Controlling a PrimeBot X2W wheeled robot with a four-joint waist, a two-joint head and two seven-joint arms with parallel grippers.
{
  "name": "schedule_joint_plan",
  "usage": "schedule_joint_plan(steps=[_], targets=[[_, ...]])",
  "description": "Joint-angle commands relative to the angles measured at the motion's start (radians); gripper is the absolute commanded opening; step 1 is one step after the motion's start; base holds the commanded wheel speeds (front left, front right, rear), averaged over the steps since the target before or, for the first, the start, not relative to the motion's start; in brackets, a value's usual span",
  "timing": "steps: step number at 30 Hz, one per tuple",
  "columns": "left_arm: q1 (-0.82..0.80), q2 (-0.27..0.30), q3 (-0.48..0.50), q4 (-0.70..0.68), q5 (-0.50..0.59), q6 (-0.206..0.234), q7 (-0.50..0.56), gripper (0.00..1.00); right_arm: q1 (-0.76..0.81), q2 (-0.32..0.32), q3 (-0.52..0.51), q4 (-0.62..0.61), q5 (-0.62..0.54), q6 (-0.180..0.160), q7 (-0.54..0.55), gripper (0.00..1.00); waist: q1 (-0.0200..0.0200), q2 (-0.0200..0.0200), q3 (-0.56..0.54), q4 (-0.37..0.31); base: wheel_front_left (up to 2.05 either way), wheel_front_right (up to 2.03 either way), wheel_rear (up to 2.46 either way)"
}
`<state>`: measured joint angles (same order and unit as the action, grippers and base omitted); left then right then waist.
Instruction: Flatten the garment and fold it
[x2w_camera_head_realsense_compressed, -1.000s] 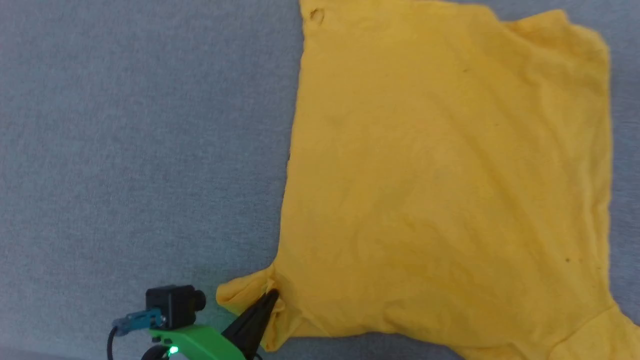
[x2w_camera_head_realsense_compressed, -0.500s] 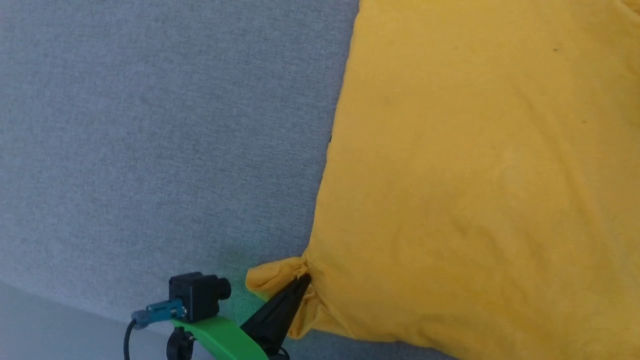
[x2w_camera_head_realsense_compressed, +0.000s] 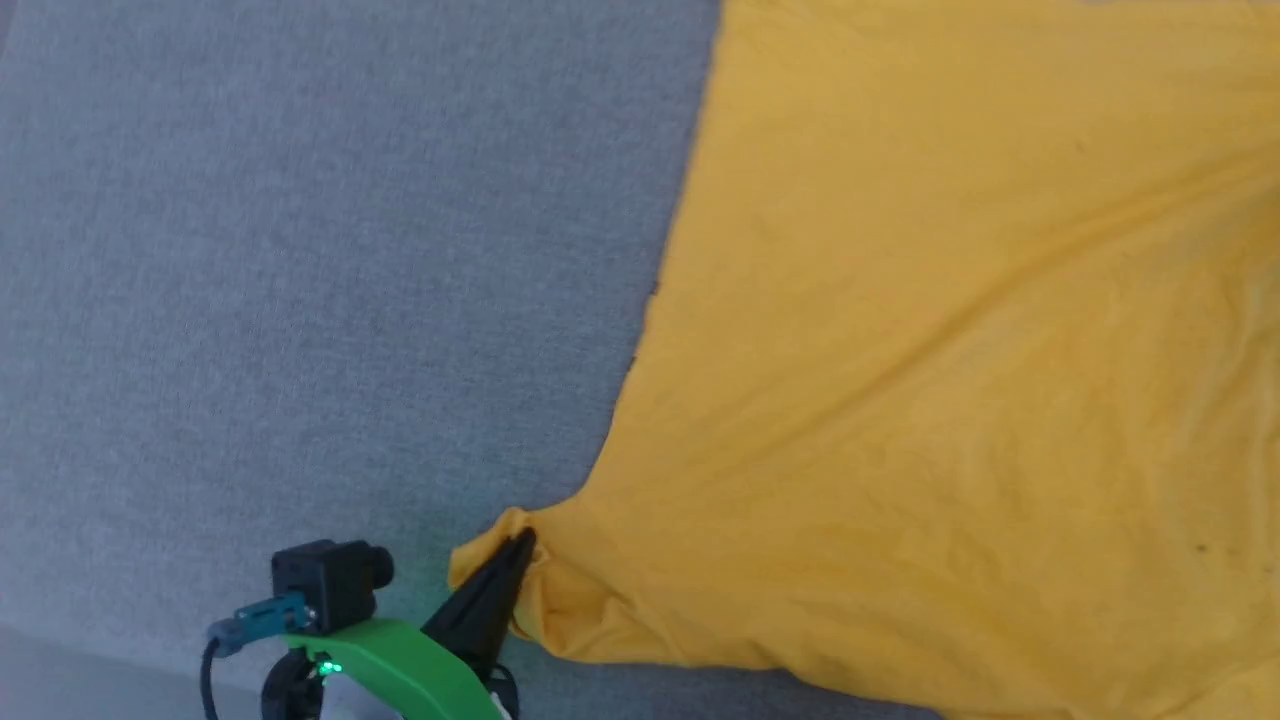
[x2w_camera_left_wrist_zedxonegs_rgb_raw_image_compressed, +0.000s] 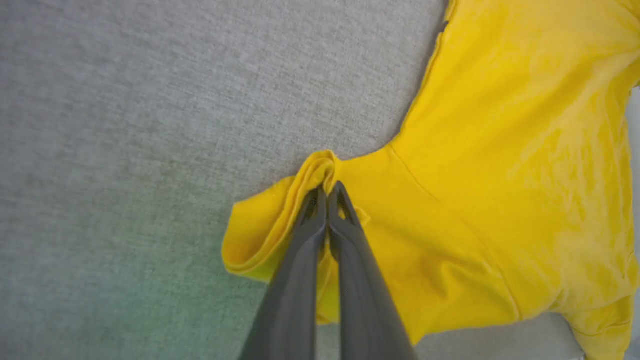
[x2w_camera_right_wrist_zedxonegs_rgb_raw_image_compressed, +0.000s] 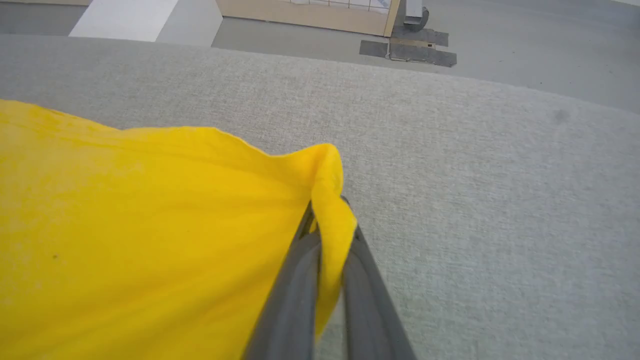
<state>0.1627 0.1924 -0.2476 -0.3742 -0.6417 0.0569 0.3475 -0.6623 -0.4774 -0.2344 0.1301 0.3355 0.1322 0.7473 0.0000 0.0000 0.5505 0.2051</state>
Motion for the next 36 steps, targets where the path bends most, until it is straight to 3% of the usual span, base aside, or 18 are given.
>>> schedule_joint_plan(steps=[1, 7, 14, 18, 24, 25, 26, 29, 36], targets=[[-0.015, 0.011, 0.014, 0.012, 0.011, 0.014, -0.007, 0.0, 0.046, 0.008, -0.032, -0.011, 0.004, -0.002, -0.023, 0.0, 0.0, 0.0, -0.104, -0.083, 0.0, 0.0, 0.0], [0.027, 0.019, 0.037, 0.012, -0.003, 0.021, -0.02, 0.0, 0.31, 0.087, -0.213, -0.118, 0.023, -0.002, -0.064, 0.0, 0.0, 0.0, -0.206, -0.158, 0.0, 0.0, 0.0], [0.072, 0.025, 0.06, 0.017, -0.011, 0.037, -0.033, 0.0, 0.662, 0.297, -0.396, -0.26, 0.051, -0.002, -0.06, 0.0, 0.0, 0.0, -0.257, -0.233, 0.0, 0.0, 0.0], [0.081, 0.035, 0.071, 0.03, 0.011, 0.055, -0.039, 0.0, 0.828, 0.405, -0.435, -0.297, 0.064, -0.002, -0.058, 0.0, 0.0, 0.0, -0.262, -0.254, 0.0, 0.0, 0.0], [0.082, 0.013, 0.109, 0.044, 0.031, 0.104, -0.09, 0.0, 0.896, 0.426, -0.394, -0.201, 0.102, -0.002, -0.142, 0.0, 0.0, 0.0, -0.265, -0.272, 0.0, 0.0, 0.0], [0.082, 0.007, 0.114, 0.047, 0.03, 0.111, -0.096, 0.0, 0.887, 0.426, -0.384, -0.194, 0.105, -0.002, -0.163, 0.26, 0.0, 0.0, -0.266, -0.274, 0.0, 0.0, 0.0], [0.081, 0.001, 0.117, 0.05, 0.03, 0.117, -0.101, 0.0, 0.872, 0.427, -0.375, -0.194, 0.103, -0.002, -0.185, 1.0, 0.0, 0.0, -0.267, -0.275, 0.0, 0.0, 0.0], [0.076, -0.013, 0.122, 0.056, 0.03, 0.129, -0.117, 0.0, 0.82, 0.41, -0.359, -0.242, 0.096, -0.002, -0.212, 1.0, 0.0, 0.0, -0.267, -0.272, 0.0, 0.0, 0.0], [0.042, -0.022, 0.105, 0.055, 0.041, 0.126, -0.131, 0.0, 0.594, 0.216, -0.282, -0.439, 0.106, -0.002, -0.133, 1.0, 0.0, 0.0, -0.22, -0.237, 0.0, 0.0, 0.0]])
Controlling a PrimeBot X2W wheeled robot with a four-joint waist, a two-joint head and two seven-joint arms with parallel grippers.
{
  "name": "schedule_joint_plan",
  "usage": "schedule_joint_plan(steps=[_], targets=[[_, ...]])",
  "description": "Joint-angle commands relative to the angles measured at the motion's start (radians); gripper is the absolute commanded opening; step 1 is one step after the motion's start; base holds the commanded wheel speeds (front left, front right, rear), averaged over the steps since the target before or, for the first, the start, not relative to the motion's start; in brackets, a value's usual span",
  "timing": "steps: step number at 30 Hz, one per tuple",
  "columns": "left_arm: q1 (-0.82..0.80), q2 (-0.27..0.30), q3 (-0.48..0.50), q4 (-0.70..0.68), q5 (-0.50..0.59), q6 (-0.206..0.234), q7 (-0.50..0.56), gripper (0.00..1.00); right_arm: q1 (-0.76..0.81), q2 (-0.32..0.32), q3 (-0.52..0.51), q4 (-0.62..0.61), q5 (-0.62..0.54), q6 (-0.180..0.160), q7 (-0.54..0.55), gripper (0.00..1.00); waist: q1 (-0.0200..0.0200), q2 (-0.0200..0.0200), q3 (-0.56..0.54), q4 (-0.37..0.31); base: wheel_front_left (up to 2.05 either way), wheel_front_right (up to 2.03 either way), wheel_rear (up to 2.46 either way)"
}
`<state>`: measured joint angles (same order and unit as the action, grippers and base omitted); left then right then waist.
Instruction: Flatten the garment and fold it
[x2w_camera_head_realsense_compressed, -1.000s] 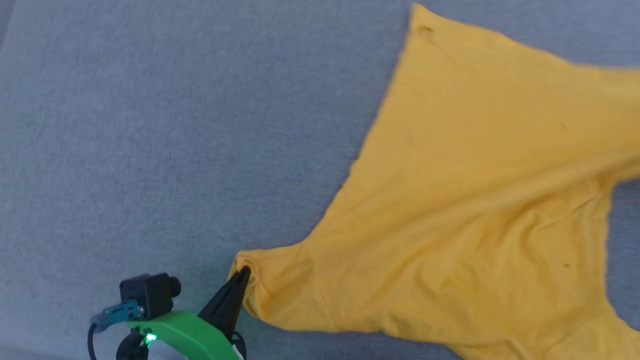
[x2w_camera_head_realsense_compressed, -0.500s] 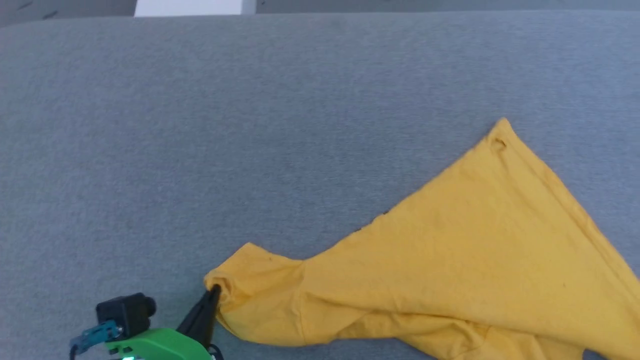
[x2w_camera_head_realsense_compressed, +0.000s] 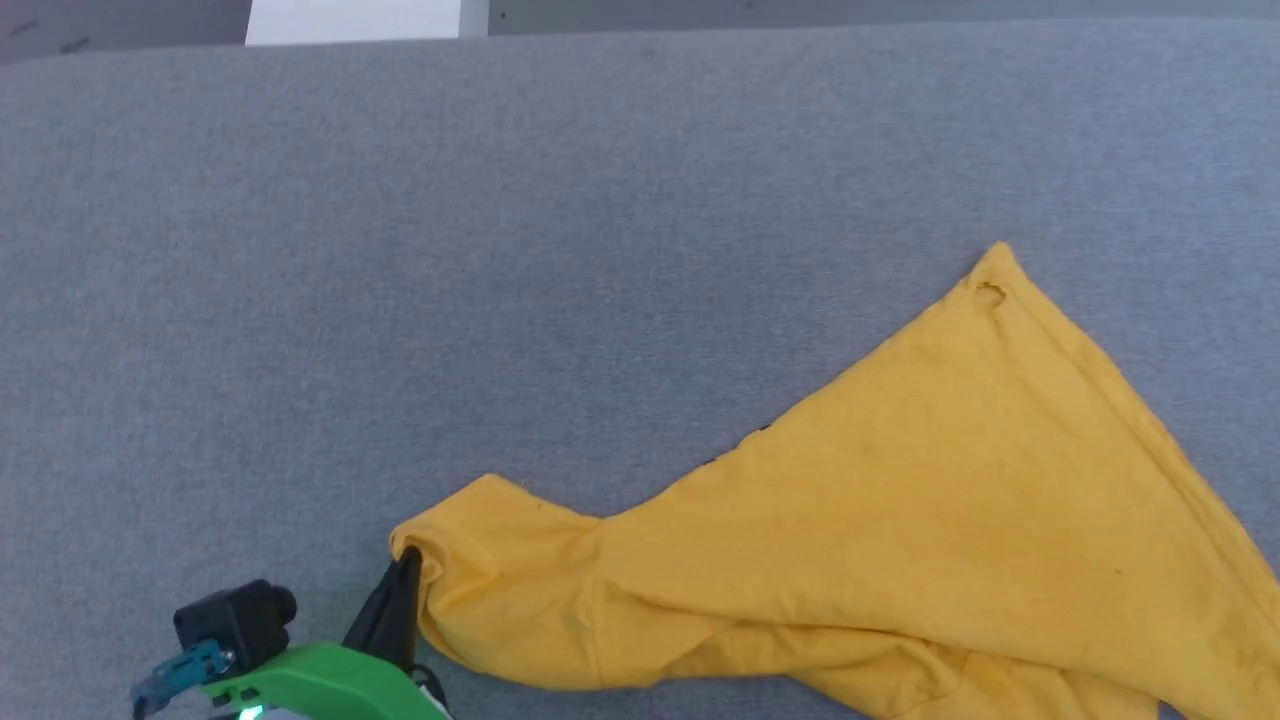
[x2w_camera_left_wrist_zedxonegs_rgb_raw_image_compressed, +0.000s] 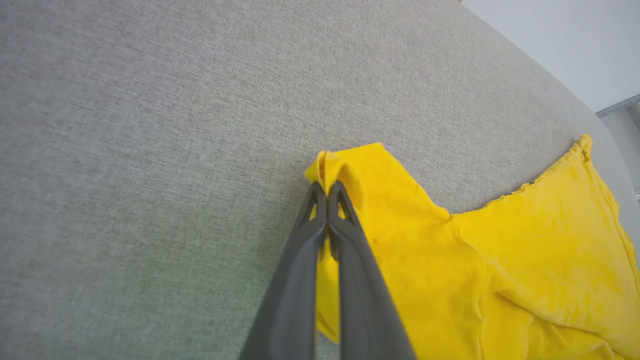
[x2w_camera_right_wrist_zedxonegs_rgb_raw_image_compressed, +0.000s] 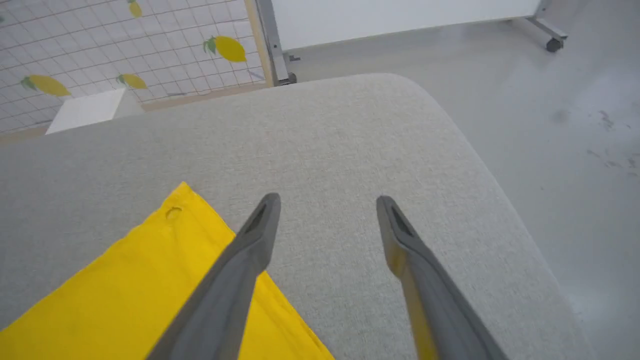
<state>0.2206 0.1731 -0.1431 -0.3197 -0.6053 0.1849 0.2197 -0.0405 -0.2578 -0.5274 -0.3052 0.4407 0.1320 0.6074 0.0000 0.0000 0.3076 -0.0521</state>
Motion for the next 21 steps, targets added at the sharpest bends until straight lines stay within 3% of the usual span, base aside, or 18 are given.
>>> schedule_joint_plan(steps=[1, 5, 11, 21], targets=[[-0.022, -0.004, -0.005, 0.0, 0.007, -0.004, -0.003, 0.0, -0.064, -0.03, 0.033, -0.015, -0.004, -0.001, 0.028, 1.0, 0.0, 0.0, 0.034, 0.029, 0.0, 0.0, 0.0], [-0.057, -0.016, -0.034, 0.0, 0.011, -0.014, -0.002, 0.0, -0.213, -0.118, 0.162, 0.002, -0.022, -0.001, 0.104, 1.0, 0.0, 0.0, 0.085, 0.079, 0.0, 0.0, 0.0], [-0.095, -0.037, -0.07, 0.016, 0.008, -0.03, -0.005, 0.0, -0.348, -0.197, 0.381, 0.151, -0.046, -0.001, 0.203, 1.0, 0.0, 0.0, 0.146, 0.158, 0.0, 0.0, 0.0], [-0.108, -0.05, -0.091, 0.044, -0.003, -0.044, -0.021, 0.0, -0.371, -0.261, 0.479, 0.308, -0.042, -0.001, 0.244, 1.0, 0.0, 0.0, 0.174, 0.226, 0.0, 0.0, 0.0]])
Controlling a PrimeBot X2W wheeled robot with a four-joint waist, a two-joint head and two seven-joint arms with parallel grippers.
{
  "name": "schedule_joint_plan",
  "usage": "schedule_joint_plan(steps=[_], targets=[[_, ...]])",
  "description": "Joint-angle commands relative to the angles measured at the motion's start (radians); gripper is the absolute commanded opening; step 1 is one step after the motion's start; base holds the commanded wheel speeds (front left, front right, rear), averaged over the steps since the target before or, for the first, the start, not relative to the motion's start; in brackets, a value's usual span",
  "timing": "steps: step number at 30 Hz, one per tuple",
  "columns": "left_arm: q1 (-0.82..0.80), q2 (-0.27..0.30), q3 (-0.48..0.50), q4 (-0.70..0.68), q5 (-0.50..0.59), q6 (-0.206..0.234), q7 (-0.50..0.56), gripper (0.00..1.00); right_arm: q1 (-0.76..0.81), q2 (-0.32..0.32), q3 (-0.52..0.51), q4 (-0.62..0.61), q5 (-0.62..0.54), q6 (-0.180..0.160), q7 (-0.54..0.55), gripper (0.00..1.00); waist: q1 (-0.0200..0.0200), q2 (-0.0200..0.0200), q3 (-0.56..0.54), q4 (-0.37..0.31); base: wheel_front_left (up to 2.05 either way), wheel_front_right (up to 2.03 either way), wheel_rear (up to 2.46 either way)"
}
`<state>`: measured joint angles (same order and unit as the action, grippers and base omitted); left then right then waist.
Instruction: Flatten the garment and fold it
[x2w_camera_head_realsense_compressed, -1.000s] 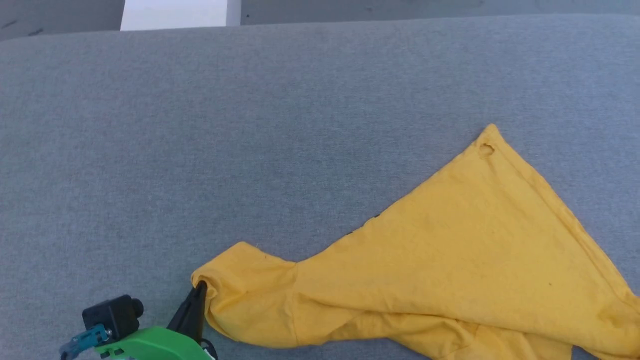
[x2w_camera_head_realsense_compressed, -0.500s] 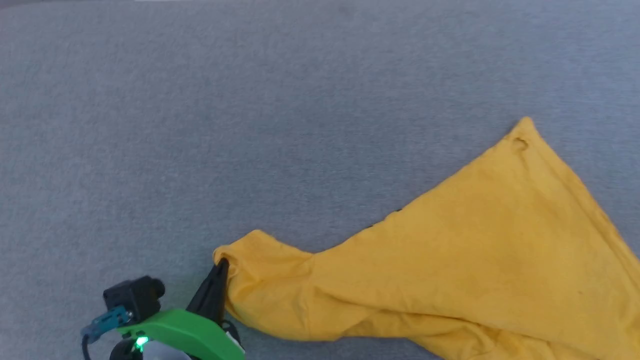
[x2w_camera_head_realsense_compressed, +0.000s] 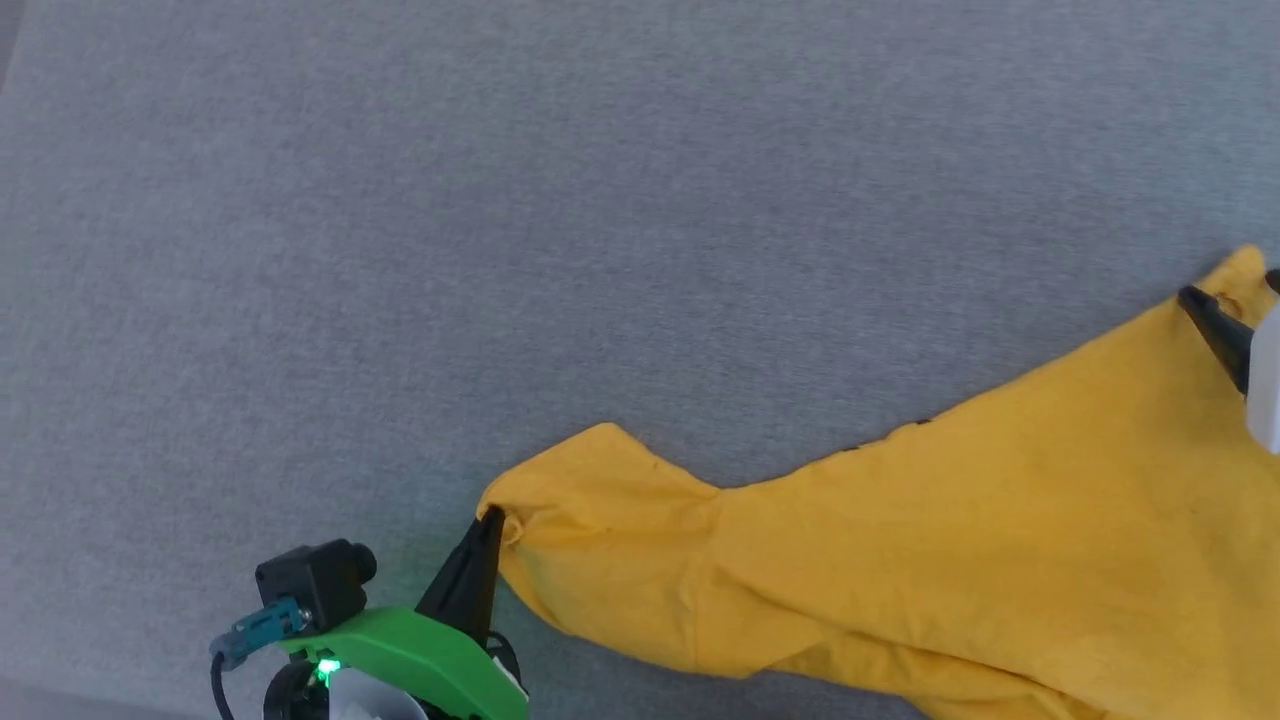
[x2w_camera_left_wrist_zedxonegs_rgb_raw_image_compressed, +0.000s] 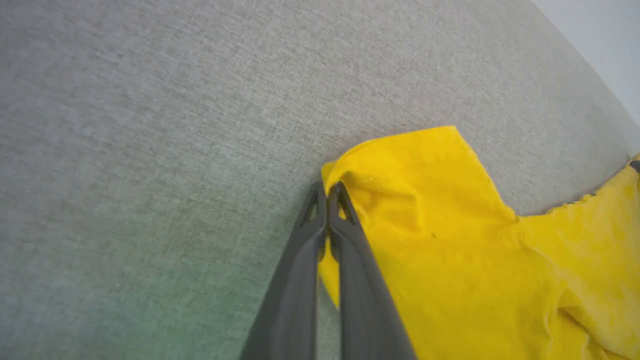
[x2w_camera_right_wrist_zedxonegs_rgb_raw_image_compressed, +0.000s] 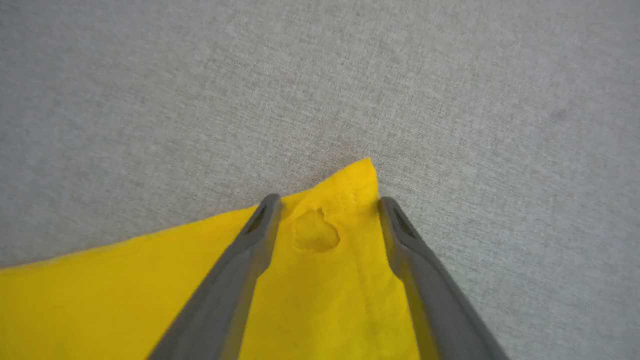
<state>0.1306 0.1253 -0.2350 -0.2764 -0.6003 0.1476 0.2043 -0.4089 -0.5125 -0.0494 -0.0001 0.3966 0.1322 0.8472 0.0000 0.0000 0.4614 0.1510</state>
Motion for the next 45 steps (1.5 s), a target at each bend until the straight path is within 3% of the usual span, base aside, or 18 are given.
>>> schedule_joint_plan(steps=[1, 3, 4, 5, 6, 12, 22, 33, 45], targets=[[-0.018, -0.002, 0.001, 0.001, -0.008, -0.007, -0.006, 0.0, 0.001, -0.015, 0.004, 0.009, 0.003, -0.002, 0.006, 1.0, 0.0, 0.0, 0.021, 0.024, 0.0, 0.0, 0.0], [-0.016, -0.002, 0.001, 0.001, -0.01, -0.006, -0.006, 0.0, 0.012, -0.031, 0.004, 0.025, 0.008, -0.002, 0.021, 1.0, 0.0, 0.0, 0.022, 0.024, 0.0, 0.0, 0.0], [-0.015, -0.001, 0.001, 0.001, -0.011, -0.006, -0.004, 0.0, 0.02, -0.041, 0.009, 0.031, 0.013, -0.002, 0.038, 0.5, 0.0, 0.0, 0.022, 0.023, 0.0, 0.0, 0.0], [-0.014, 0.0, 0.001, 0.0, -0.012, -0.005, -0.004, 0.0, 0.026, -0.048, 0.012, 0.035, 0.02, -0.002, 0.053, 0.29, 0.0, 0.0, 0.022, 0.021, 0.0, 0.0, 0.0], [-0.014, 0.0, 0.001, 0.0, -0.013, -0.004, -0.003, 0.0, 0.036, -0.055, 0.015, 0.036, 0.03, -0.002, 0.074, 0.0, 0.0, 0.0, 0.021, 0.018, 0.0, 0.0, 0.0], [-0.035, 0.006, 0.02, -0.006, -0.007, 0.008, -0.01, 0.0, 0.037, -0.029, -0.009, 0.011, 0.022, -0.002, 0.058, 0.0, 0.0, 0.0, 0.006, -0.009, 0.0, 0.0, 0.0], [-0.276, 0.06, 0.072, 0.021, 0.099, 0.06, -0.008, 0.0, -0.054, 0.102, -0.051, -0.002, -0.059, -0.002, -0.188, 0.0, 0.0, 0.0, -0.106, -0.069, 0.0, 0.0, 0.0], [-0.696, 0.184, 0.098, 0.146, 0.168, 0.017, 0.085, 0.0, -0.253, 0.133, -0.014, 0.041, -0.114, -0.002, -0.327, 0.0, 0.0, 0.0, -0.298, -0.124, 0.0, 0.0, 0.0], [-1.128, 0.255, 0.084, 0.346, 0.223, -0.015, 0.18, 0.0, -0.559, 0.147, 0.094, 0.179, -0.163, -0.002, -0.351, 0.0, 0.0, 0.0, -0.386, -0.168, 0.0, 0.0, 0.0]])
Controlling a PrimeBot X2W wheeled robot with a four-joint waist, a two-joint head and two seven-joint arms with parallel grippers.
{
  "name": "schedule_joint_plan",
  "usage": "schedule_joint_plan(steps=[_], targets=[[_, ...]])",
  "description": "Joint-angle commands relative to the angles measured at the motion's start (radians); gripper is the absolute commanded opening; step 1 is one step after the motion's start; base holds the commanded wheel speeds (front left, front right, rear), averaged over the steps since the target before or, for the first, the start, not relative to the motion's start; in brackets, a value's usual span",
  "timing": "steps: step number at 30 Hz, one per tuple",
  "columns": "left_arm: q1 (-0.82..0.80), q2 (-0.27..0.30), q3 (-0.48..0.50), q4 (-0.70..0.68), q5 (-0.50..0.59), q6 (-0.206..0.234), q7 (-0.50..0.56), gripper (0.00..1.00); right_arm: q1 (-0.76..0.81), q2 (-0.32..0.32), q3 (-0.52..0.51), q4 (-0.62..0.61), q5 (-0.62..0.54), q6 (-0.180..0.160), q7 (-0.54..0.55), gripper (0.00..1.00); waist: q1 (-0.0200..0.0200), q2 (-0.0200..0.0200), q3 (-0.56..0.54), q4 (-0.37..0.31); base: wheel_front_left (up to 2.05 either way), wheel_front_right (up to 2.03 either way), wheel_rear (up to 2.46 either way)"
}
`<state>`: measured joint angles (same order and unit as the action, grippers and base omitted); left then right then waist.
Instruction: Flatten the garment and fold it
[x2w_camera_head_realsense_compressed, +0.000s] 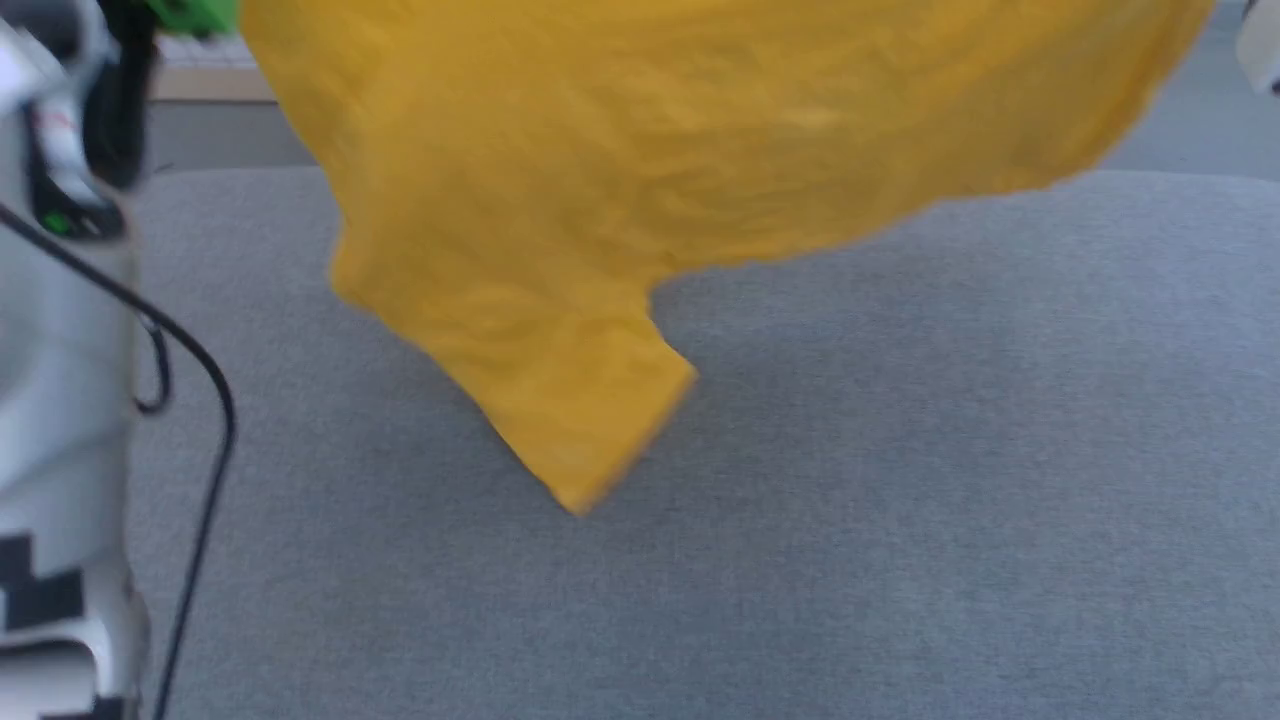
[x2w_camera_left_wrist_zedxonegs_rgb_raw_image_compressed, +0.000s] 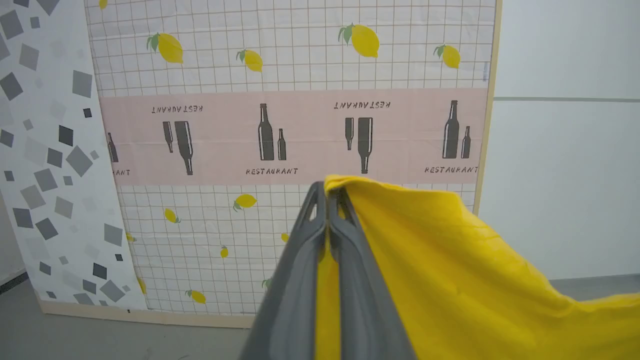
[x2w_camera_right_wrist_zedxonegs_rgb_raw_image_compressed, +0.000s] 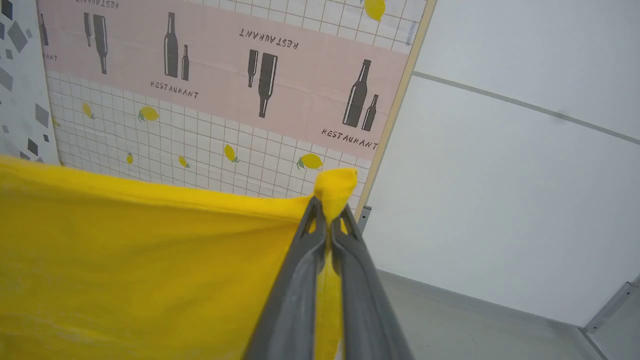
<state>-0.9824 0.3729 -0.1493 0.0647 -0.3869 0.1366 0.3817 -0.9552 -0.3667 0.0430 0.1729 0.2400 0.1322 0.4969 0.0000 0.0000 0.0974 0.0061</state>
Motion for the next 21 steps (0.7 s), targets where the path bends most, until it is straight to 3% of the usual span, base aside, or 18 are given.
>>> schedule_joint_plan(steps=[1, 6, 14, 21], targets=[[-0.047, 0.014, -0.004, 0.022, 0.015, -0.005, 0.016, 0.0, -0.036, 0.003, 0.012, 0.02, -0.008, -0.002, 0.001, 0.0, 0.0, 0.0, -0.025, -0.027, 0.0, 0.0, 0.0], [-0.162, 0.04, -0.024, 0.081, 0.038, -0.013, 0.081, 0.0, -0.111, 0.008, 0.054, 0.068, -0.005, -0.002, 0.017, 0.0, 0.0, 0.0, -0.029, -0.038, 0.0, 0.0, 0.0], [-0.306, 0.055, -0.024, 0.147, 0.05, 0.017, 0.18, 0.0, -0.204, 0.029, 0.074, 0.111, 0.013, -0.002, 0.098, 0.0, 0.0, 0.0, 0.033, -0.071, 0.0, 0.0, 0.0], [-0.473, 0.009, -0.022, 0.198, 0.08, 0.069, 0.109, 0.0, -0.332, 0.061, 0.044, 0.162, -0.035, -0.002, 0.106, 0.0, 0.0, 0.0, 0.204, -0.105, 0.0, 0.0, 0.0]])
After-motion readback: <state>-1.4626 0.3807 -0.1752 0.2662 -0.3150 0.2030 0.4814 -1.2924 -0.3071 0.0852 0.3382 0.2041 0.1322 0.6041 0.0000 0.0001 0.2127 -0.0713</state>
